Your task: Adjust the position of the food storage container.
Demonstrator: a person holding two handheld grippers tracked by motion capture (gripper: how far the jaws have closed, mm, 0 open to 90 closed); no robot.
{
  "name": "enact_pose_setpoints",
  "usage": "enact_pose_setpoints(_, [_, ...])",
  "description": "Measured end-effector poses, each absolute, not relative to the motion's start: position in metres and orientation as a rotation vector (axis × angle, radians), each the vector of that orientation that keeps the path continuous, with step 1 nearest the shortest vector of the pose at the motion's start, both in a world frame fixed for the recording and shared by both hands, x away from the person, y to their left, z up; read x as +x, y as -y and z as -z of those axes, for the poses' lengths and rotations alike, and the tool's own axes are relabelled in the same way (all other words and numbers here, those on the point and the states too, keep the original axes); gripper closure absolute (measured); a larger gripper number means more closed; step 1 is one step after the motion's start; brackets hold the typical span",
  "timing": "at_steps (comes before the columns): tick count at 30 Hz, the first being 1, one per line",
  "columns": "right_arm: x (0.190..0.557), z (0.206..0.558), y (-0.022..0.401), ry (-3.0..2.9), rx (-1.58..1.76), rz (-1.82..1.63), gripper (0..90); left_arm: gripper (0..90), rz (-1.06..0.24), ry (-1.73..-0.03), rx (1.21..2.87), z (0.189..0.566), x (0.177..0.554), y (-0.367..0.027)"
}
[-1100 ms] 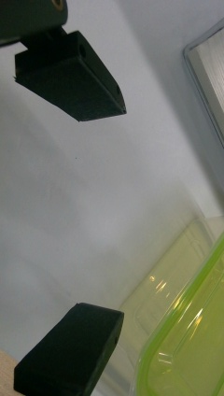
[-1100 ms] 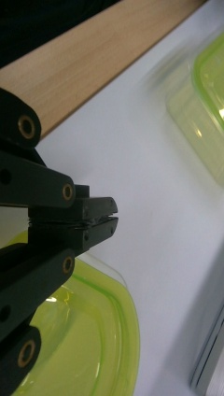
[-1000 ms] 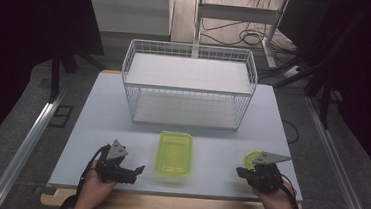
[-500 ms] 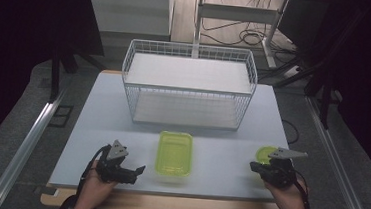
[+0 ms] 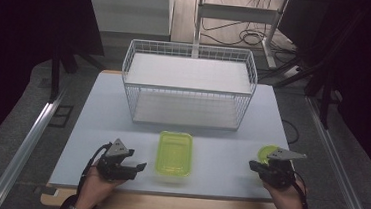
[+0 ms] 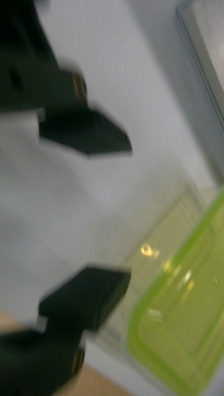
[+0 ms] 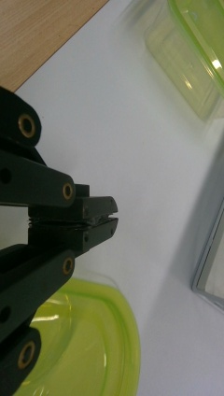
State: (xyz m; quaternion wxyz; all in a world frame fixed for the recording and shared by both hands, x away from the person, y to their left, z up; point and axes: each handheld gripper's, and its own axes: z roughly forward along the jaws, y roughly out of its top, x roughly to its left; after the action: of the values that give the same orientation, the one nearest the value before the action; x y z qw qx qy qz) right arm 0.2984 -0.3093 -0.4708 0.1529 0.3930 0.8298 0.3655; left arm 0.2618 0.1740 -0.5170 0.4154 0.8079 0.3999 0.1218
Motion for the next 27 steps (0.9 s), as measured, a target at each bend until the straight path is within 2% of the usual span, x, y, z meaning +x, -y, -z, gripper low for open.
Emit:
enact_pose_setpoints(2, [0.298, 0.471, 0.308, -2.383, 1.123, -1.050, 87.5, 56.5, -0.289, -1.000, 2.031, 0.518, 0.264, -0.173])
enact_pose_setpoints(3, [0.298, 0.471, 0.307, -2.384, 1.119, -1.051, 87.4, 56.5, -0.275, -0.984, 2.053, 0.519, 0.267, -0.170])
enact_pose_setpoints(5, [0.297, 0.472, 0.302, -2.395, 1.111, -1.055, 87.2, 75.9, -0.238, -0.939, 2.116, 0.523, 0.274, -0.159])
enact_pose_setpoints(8, [0.295, 0.472, 0.297, -2.404, 1.093, -1.065, 87.0, 84.2, -0.222, -0.884, 2.199, 0.527, 0.278, -0.141])
enact_pose_setpoints(12, [0.293, 0.473, 0.290, -2.425, 1.071, -1.063, 86.8, 87.0, -0.213, -0.840, 2.257, 0.529, 0.276, -0.124])
enact_pose_setpoints(20, [0.292, 0.475, 0.284, -2.447, 1.055, -1.072, 86.5, 86.8, -0.192, -0.780, 2.261, 0.526, 0.269, -0.105])
enact_pose_setpoints(27, [0.291, 0.479, 0.275, -2.474, 1.045, -1.080, 86.7, 86.3, -0.178, -0.678, 2.241, 0.524, 0.265, -0.070])
